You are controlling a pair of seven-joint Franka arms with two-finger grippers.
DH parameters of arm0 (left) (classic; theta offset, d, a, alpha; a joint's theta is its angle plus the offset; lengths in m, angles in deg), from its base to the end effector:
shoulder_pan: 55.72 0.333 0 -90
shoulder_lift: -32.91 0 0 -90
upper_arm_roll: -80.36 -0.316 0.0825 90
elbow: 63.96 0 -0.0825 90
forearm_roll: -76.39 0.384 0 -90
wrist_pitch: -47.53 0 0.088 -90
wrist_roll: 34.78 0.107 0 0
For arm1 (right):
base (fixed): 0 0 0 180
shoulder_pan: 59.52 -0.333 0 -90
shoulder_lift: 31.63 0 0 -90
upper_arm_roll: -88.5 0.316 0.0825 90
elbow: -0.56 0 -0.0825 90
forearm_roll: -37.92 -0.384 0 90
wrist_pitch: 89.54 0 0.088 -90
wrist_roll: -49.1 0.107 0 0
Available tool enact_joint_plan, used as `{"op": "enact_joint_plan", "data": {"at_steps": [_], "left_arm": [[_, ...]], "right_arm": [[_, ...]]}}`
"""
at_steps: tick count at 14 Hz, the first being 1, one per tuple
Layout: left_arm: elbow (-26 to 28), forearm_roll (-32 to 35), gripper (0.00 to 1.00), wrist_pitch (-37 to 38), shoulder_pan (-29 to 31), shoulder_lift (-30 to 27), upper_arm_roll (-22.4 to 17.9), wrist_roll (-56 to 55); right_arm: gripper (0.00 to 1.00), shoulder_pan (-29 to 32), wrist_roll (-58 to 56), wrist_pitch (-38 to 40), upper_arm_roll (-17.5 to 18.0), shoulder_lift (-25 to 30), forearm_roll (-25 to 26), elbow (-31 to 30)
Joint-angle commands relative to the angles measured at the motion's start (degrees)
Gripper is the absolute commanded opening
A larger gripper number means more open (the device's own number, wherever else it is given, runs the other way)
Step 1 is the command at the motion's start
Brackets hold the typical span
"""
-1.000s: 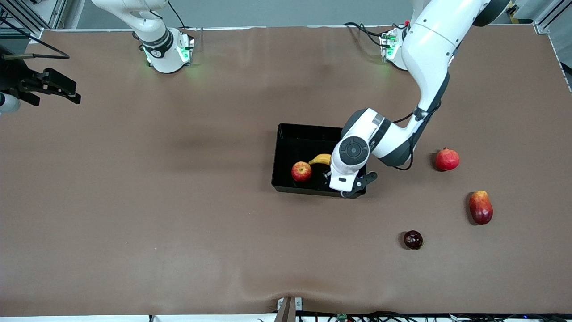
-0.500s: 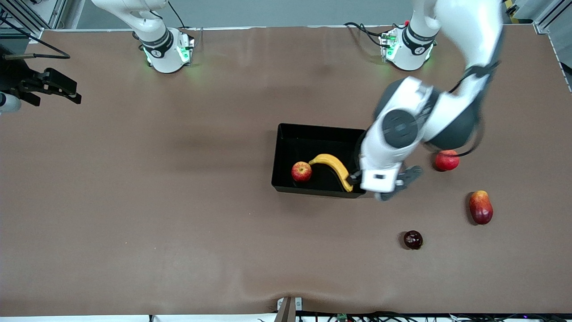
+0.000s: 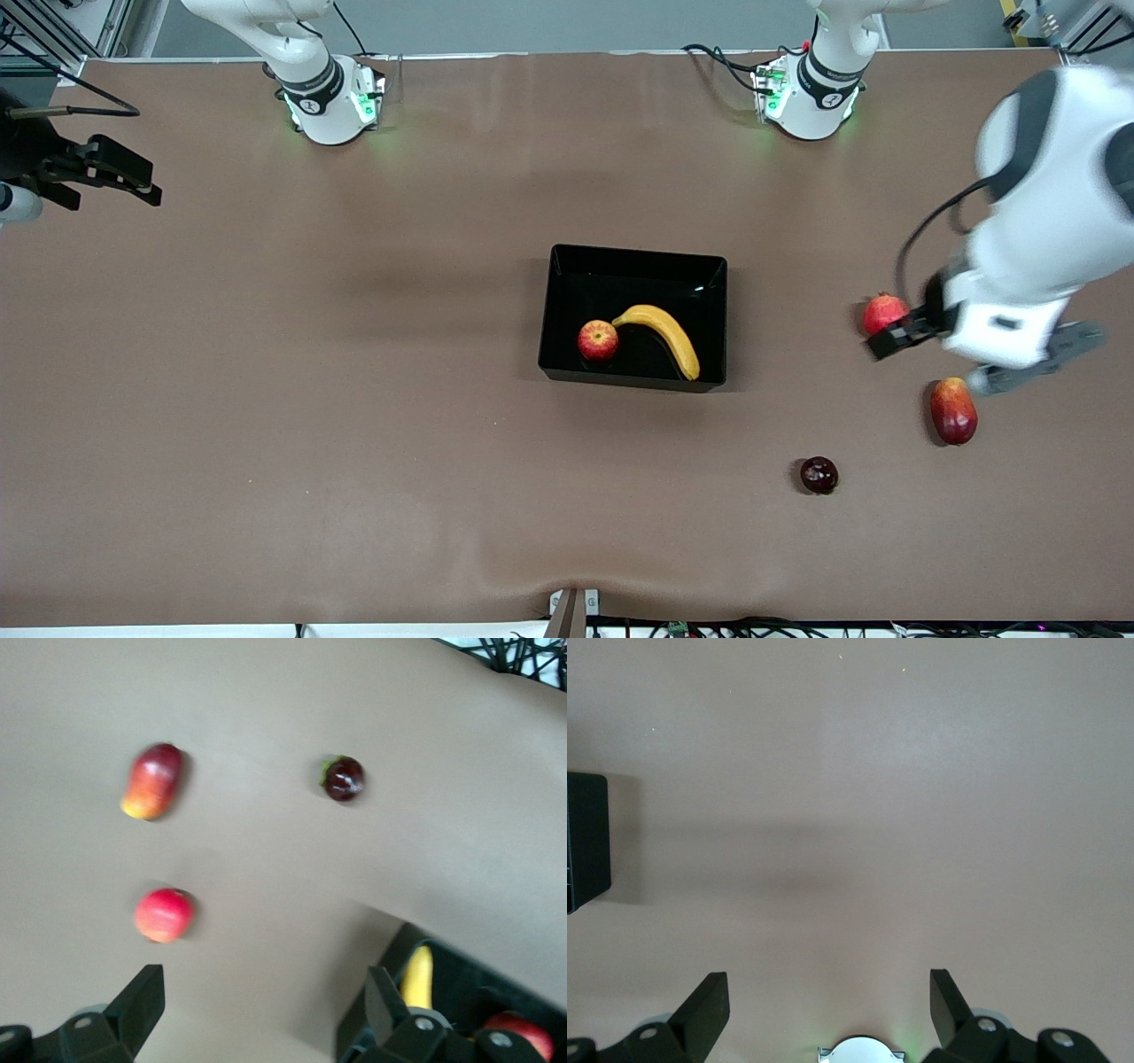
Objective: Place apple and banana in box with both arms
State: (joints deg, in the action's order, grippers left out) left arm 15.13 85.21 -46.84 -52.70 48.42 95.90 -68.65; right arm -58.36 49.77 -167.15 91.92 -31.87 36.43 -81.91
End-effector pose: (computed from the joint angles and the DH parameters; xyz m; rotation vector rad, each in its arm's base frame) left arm 0.6316 -0.1013 0.5650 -3.0154 -0.5658 -0.0571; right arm 0.5318 0.0241 0.6649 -3.1145 -0.0502 0.1397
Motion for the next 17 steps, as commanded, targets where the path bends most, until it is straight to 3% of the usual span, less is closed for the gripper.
{"op": "enact_joint_plan", "data": {"at_steps": [1, 7, 9, 11, 17], "left_arm": [[1.41, -0.21, 1.0, 4.44, 2.07, -5.04, 0.55, 5.47], [3.16, -2.39, 1.0, 10.44, 3.91, -10.76, -0.41, 14.07], [7.89, -6.6, 1.0, 10.09, 2.96, -15.32, -4.97, 17.25], [10.64, -7.51, 1.0, 10.17, -2.03, -18.23, -9.19, 19.27], [11.61, -7.33, 1.0, 10.44, -4.52, -19.47, -9.83, 22.52]], "right_arm": [[1.0, 0.77, -0.57, -0.17, 0.72, 0.41, -0.01, -0.23], [1.0, 0.77, -0.49, -0.88, 0.72, 0.32, -0.1, -0.76], [1.0, 0.77, -0.49, -1.23, 0.72, 0.15, -0.1, -0.76], [1.0, 0.86, -0.49, -1.23, 0.72, 0.06, -0.1, -0.76], [1.0, 0.86, -0.49, -1.14, 0.72, 0.06, -0.1, -1.03]]}}
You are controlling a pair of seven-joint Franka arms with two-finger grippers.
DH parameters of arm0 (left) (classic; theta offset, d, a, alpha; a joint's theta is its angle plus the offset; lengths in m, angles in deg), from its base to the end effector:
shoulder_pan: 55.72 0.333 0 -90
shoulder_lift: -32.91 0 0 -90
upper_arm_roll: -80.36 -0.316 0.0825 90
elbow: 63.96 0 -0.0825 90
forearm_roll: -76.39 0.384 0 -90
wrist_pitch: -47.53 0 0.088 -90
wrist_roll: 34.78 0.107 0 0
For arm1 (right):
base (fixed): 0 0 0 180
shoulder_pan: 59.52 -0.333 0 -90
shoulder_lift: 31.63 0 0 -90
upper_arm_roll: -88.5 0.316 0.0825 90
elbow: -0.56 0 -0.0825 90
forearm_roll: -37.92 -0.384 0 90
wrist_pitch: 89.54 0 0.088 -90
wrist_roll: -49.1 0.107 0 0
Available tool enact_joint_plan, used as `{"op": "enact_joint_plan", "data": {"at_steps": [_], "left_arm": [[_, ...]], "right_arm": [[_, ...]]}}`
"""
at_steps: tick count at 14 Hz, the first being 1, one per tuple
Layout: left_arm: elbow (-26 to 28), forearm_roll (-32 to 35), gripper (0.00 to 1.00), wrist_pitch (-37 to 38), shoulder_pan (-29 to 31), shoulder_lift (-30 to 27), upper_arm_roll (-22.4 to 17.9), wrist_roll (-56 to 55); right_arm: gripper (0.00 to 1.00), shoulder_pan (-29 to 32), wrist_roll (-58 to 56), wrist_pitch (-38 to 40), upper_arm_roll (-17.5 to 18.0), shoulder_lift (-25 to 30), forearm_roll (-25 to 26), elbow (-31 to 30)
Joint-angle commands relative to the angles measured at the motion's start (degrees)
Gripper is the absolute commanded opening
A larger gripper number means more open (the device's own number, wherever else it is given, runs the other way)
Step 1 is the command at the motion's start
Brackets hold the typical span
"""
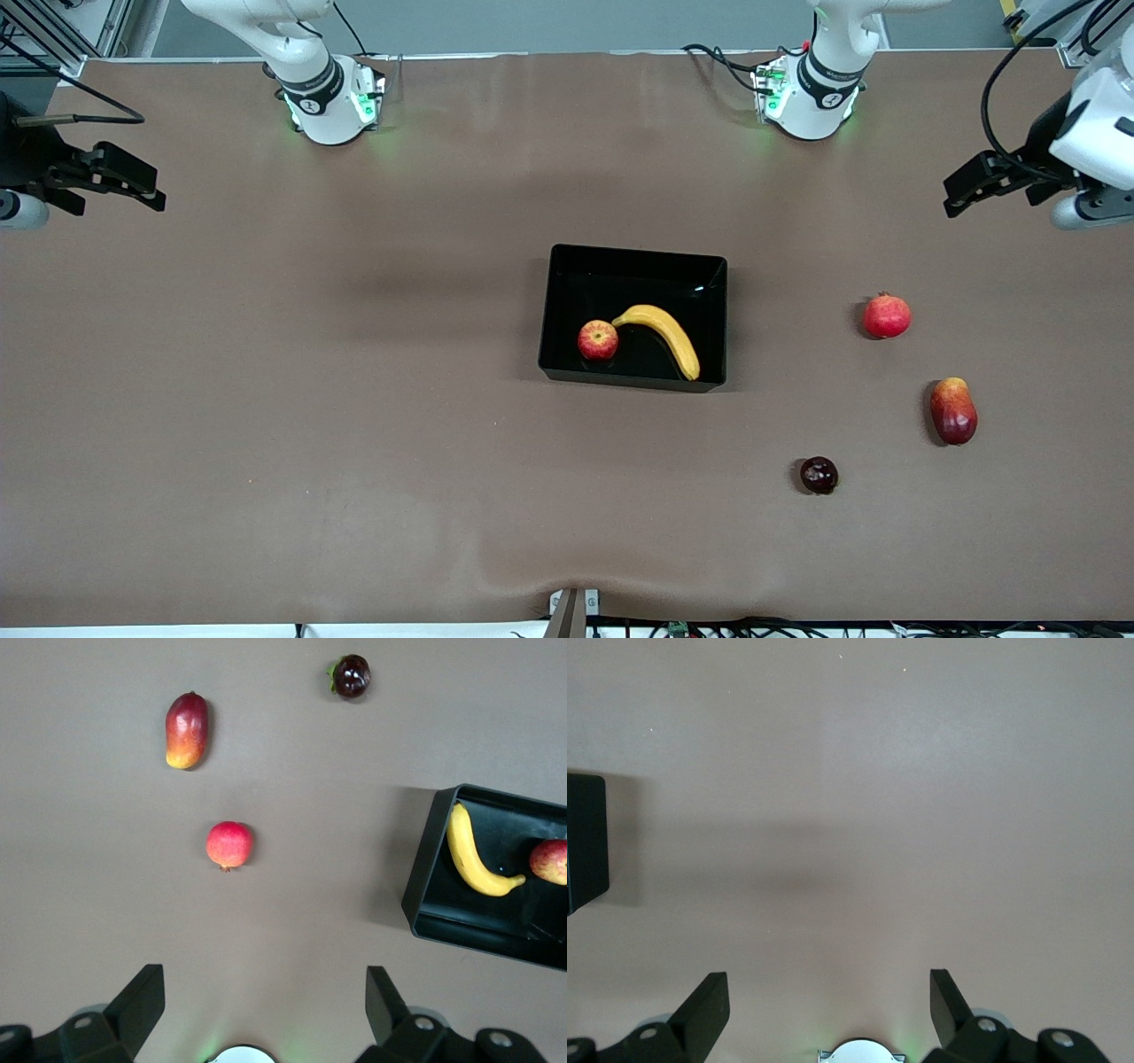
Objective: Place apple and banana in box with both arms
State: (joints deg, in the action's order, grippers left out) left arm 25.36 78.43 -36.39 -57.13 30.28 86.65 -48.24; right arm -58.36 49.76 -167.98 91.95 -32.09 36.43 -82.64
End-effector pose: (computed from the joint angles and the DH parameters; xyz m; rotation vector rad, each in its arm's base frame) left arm 0.5249 -0.0683 0.6458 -3.0881 -0.1602 0.0624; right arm 0.5349 0.0244 0.6582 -3.1141 -0.0506 0.1430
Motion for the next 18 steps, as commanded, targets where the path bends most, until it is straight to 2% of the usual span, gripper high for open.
{"op": "enact_joint_plan", "data": {"at_steps": [1, 18], "left_arm": [[1.47, -0.55, 1.0, -0.01, 0.0, -1.25, -0.58, 2.64], [-1.52, -1.25, 1.0, 1.39, 0.88, -0.28, -0.85, 7.3]], "right_arm": [[1.0, 0.86, -0.48, -0.3, 0.6, 0.28, -0.09, -0.3], [1.0, 0.95, -0.57, 0.13, 0.6, 0.37, -0.09, -0.3]]}}
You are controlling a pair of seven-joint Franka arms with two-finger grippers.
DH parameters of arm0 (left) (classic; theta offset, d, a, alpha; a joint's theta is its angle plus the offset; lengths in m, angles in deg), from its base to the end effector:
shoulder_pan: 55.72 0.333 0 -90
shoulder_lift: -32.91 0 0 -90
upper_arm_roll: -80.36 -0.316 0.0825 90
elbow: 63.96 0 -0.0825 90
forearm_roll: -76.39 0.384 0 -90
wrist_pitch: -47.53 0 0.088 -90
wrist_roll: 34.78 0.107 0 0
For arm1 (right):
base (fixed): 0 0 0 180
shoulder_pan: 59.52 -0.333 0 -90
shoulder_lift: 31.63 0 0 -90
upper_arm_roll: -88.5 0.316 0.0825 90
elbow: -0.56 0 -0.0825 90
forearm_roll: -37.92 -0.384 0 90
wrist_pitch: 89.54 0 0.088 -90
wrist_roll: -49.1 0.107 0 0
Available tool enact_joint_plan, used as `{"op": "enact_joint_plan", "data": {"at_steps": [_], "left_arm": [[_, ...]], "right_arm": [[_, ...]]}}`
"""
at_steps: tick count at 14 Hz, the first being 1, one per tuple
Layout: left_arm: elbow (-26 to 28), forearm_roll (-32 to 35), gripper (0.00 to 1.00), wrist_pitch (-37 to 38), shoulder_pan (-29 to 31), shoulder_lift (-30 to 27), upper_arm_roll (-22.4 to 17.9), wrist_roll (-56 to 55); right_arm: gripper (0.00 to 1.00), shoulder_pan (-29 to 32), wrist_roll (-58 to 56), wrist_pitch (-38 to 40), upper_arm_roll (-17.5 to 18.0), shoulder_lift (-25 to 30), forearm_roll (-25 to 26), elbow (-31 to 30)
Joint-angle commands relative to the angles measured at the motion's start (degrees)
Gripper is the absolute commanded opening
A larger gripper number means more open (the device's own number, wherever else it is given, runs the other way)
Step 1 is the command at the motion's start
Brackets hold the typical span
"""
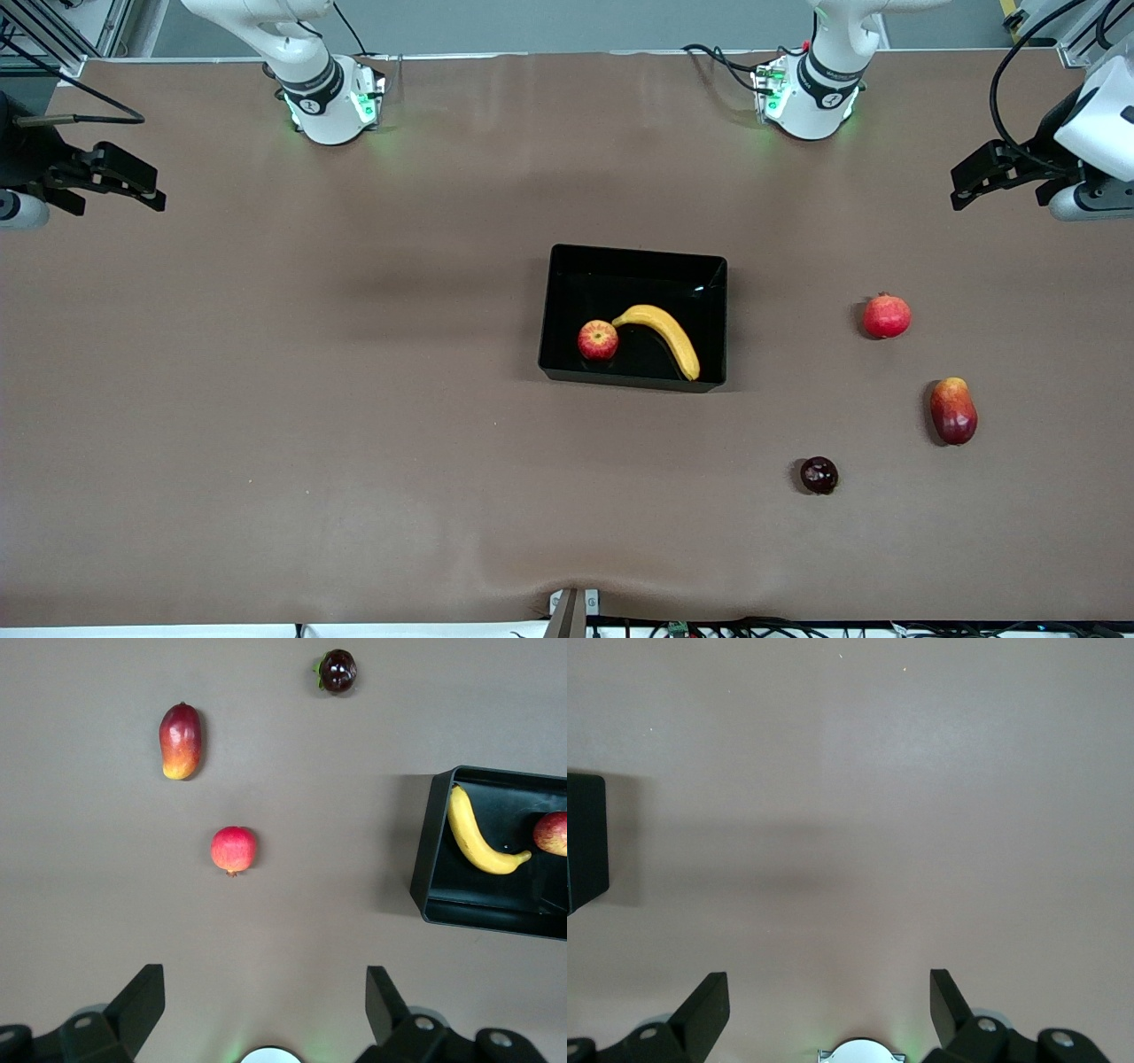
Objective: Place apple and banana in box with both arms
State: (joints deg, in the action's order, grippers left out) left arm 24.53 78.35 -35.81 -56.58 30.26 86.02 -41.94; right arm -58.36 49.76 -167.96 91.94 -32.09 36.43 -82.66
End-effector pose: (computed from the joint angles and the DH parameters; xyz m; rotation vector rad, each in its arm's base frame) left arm 0.5250 -0.0574 0.6518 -3.0974 -0.0226 0.0603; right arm 0.5349 0.0243 0.6580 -3.1140 -0.0504 0.1440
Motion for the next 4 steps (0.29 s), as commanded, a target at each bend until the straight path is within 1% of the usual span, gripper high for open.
{"op": "enact_joint_plan", "data": {"at_steps": [1, 4], "left_arm": [[-0.69, -1.17, 1.0, 0.82, 0.6, -0.34, -0.22, 1.01], [-0.69, -1.25, 1.0, 1.52, 1.22, -0.25, -0.22, 0.66]], "right_arm": [[1.0, 1.04, -0.57, 0.11, 0.6, 0.37, -0.09, -0.28], [1.0, 0.95, -0.57, 0.11, 0.69, 0.37, -0.01, -0.28]]}}
